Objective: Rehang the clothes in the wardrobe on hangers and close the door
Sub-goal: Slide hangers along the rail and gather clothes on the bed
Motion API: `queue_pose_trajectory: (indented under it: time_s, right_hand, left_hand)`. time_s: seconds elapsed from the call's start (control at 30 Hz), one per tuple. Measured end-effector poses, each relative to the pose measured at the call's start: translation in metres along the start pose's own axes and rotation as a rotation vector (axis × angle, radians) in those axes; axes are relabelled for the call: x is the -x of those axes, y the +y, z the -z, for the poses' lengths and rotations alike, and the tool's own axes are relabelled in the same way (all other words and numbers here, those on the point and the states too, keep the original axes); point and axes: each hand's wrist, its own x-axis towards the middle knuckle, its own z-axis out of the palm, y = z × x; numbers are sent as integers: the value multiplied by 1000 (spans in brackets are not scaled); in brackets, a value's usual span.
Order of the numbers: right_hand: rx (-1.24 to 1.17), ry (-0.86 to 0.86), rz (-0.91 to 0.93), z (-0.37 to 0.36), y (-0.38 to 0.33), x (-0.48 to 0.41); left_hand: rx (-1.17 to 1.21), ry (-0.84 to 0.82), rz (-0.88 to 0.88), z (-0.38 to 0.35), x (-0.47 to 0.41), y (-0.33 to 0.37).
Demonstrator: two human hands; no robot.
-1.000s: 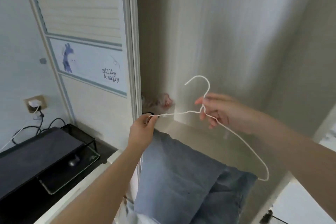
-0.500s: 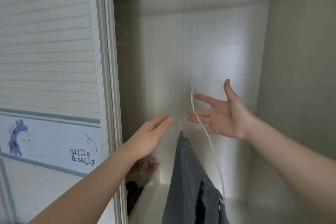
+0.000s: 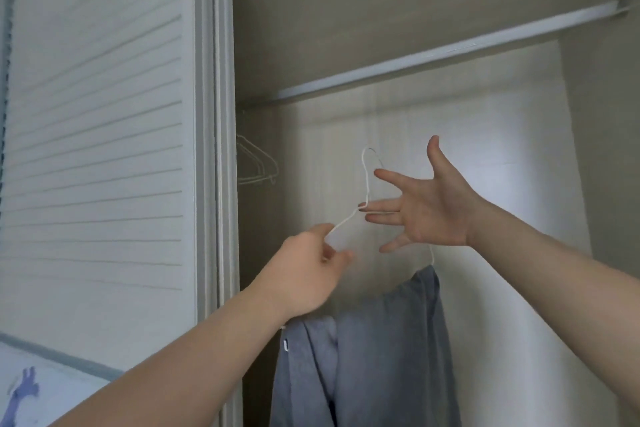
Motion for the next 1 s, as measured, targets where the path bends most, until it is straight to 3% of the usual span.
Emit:
queue_pose_trajectory:
  time_s: [0.3, 0.53, 0.7, 1.0]
  right_hand:
    - [85, -100, 127, 31, -89, -111]
    - [74, -238, 237, 34, -141, -177]
    - [41, -233, 327, 35, -170, -209]
    - [-4, -154, 320, 51, -165, -250]
  left_hand:
    - [-494, 165, -95, 32, -117, 13]
    - [-570, 315, -67, 60, -177, 12]
    - [-613, 419, -80, 75, -214, 18]
    - [-700, 348, 29, 73, -252, 7]
